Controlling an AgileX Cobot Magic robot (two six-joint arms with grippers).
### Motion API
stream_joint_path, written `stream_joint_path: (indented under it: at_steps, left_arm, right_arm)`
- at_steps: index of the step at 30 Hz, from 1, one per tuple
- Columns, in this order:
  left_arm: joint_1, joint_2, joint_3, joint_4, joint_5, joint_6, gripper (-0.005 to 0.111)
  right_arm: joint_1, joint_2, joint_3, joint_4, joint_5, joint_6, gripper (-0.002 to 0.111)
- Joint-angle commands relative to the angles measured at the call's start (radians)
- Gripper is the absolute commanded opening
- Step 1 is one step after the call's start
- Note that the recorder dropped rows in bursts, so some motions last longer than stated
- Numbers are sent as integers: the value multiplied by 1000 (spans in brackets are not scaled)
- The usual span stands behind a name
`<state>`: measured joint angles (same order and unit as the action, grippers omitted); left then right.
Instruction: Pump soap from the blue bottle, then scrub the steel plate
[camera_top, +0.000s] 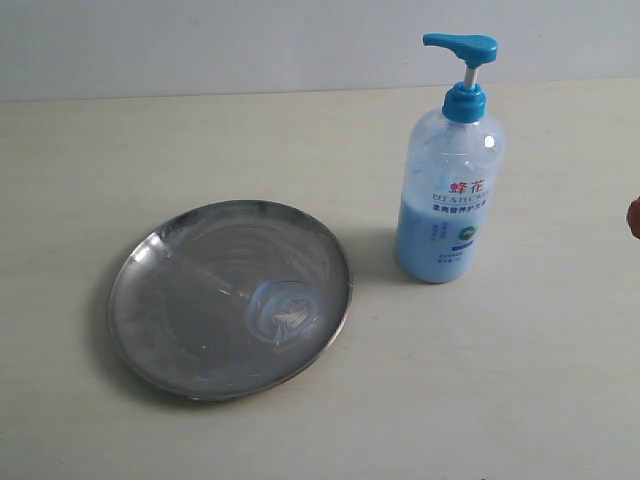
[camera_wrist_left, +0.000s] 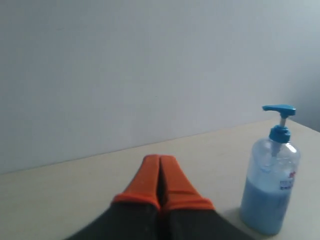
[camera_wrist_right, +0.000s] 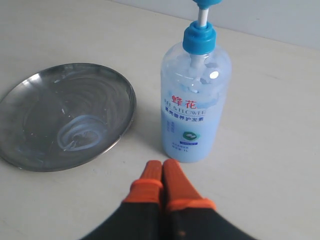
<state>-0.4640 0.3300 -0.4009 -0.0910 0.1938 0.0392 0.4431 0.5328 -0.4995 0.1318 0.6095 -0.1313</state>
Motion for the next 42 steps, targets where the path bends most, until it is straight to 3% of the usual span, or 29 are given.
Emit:
stream_joint_path:
  at_steps: [1, 11, 23, 42]
  left_arm:
    - [94, -98, 94, 7, -41, -33, 0]
    - [226, -271, 267, 7, -77, -85, 0]
    - [331, -309, 378, 82, -77, -181, 0]
    - [386, -330, 401, 129, 80, -181, 0]
  right_arm:
    - [-1, -8, 4, -5, -16, 1, 0]
    - [-1, -8, 4, -5, -16, 1, 0]
    - [-1, -8, 4, -5, -14, 1, 0]
    - [-1, -8, 4, -5, -12, 1, 0]
